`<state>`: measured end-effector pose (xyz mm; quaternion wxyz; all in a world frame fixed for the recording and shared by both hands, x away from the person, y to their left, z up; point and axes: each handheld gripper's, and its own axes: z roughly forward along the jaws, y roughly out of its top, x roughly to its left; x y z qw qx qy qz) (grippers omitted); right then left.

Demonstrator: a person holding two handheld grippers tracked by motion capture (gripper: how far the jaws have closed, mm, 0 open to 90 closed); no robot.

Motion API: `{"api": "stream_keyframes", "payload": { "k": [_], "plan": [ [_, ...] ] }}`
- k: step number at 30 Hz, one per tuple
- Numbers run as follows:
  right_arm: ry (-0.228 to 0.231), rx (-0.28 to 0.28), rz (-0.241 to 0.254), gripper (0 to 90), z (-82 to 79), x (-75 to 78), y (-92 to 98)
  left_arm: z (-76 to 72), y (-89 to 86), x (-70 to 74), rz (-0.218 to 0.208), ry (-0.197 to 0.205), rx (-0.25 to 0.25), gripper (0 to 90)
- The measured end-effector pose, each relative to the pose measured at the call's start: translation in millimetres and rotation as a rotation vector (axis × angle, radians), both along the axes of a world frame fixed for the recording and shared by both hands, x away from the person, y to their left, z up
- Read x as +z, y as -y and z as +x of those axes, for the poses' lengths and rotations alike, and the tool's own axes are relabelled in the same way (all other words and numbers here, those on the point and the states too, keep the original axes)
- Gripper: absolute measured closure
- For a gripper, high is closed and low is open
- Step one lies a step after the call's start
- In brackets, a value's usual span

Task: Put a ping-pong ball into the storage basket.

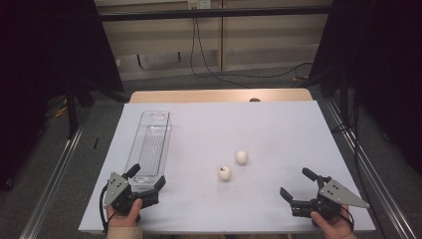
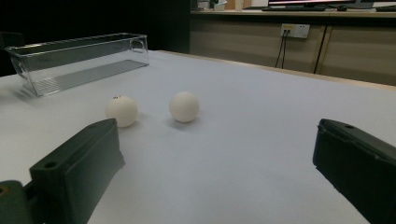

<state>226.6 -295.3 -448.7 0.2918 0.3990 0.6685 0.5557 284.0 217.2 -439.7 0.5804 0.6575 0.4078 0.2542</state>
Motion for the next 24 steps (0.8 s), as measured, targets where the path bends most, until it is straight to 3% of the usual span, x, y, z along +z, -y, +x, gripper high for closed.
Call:
{"api": "stream_keyframes", "payload": {
  "k": [24],
  "plan": [
    [0.004, 0.014, -0.003, 0.6, -0.6, 0.9, 0.0, -1.7, 10.9, 5.6, -0.028, -0.012, -0.036, 1.7]
  ]
}}
